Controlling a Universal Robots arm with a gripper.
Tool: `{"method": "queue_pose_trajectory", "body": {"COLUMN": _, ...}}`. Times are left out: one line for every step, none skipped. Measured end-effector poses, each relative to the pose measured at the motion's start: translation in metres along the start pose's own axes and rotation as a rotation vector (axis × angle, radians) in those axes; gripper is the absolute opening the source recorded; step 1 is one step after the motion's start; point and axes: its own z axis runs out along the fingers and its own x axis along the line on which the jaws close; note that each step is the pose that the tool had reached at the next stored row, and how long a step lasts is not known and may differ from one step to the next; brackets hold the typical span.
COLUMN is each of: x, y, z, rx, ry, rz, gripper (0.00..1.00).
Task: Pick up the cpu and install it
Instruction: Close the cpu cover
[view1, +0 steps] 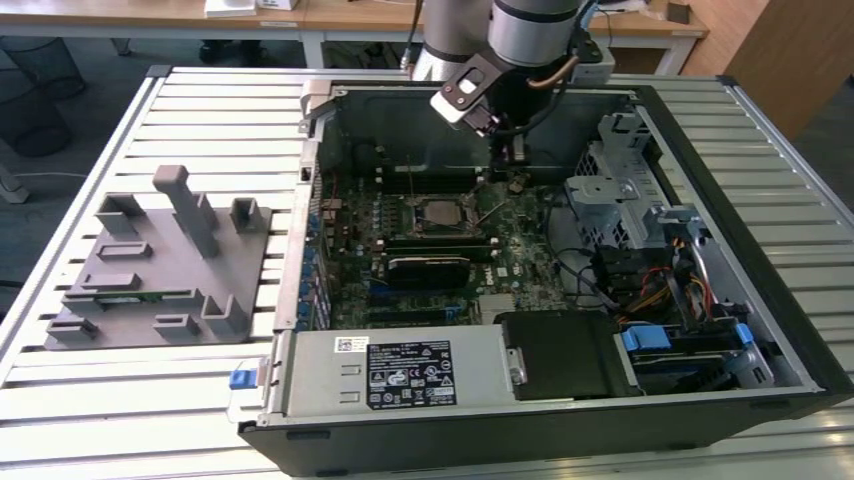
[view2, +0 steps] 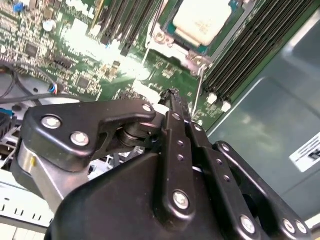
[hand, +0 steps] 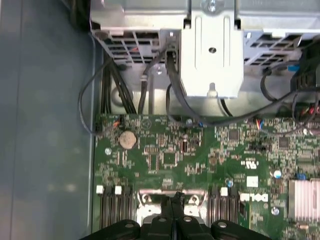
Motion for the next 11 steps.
{"method": "queue_pose_trajectory", "body": {"x": 0.0, "y": 0.0027, "z": 0.0001, "rx": 0.0, "ry": 0.0001, "rz": 0.0, "gripper": 0.11}}
{"method": "queue_pose_trajectory", "body": {"x": -0.0001, "y": 0.0052, "z": 0.0001, "rx": 0.0001, "ry": 0.0, "rz": 0.0, "gripper": 0.11}}
{"method": "queue_pose_trajectory", "body": {"x": -0.0001, "y": 0.0073, "z": 0.0002, "rx": 0.0001, "ry": 0.0, "rz": 0.0, "gripper": 0.11}}
{"method": "queue_pose_trajectory", "body": {"x": -0.0001, "y": 0.0094, "z": 0.0002, "rx": 0.0001, "ry": 0.0, "rz": 0.0, "gripper": 0.11}}
{"method": "queue_pose_trajectory", "body": {"x": 0.0, "y": 0.0113, "z": 0.0003, "rx": 0.0, "ry": 0.0001, "rz": 0.0, "gripper": 0.11}}
{"method": "queue_pose_trajectory", "body": {"x": 0.0, "y": 0.0133, "z": 0.0004, "rx": 0.0, "ry": 0.0, "rz": -0.001, "gripper": 0.11}}
{"method": "queue_pose_trajectory", "body": {"x": 0.0, "y": 0.0155, "z": 0.0004, "rx": 0.0001, "ry": 0.0001, "rz": -0.001, "gripper": 0.11}}
{"method": "queue_pose_trajectory", "body": {"x": 0.0, "y": 0.0178, "z": 0.0005, "rx": 0.0, "ry": 0.0001, "rz": -0.002, "gripper": 0.11}}
{"method": "queue_pose_trajectory", "body": {"x": 0.0, "y": 0.0201, "z": 0.0006, "rx": 0.0002, "ry": 0.0001, "rz": -0.002, "gripper": 0.11}}
{"method": "queue_pose_trajectory", "body": {"x": 0.0001, "y": 0.0225, "z": 0.0008, "rx": 0.0001, "ry": 0.0001, "rz": -0.003, "gripper": 0.11}}
{"method": "queue_pose_trajectory", "body": {"x": 0.0001, "y": 0.0243, "z": 0.0009, "rx": 0.0003, "ry": 0.0, "rz": -0.005, "gripper": 0.11}}
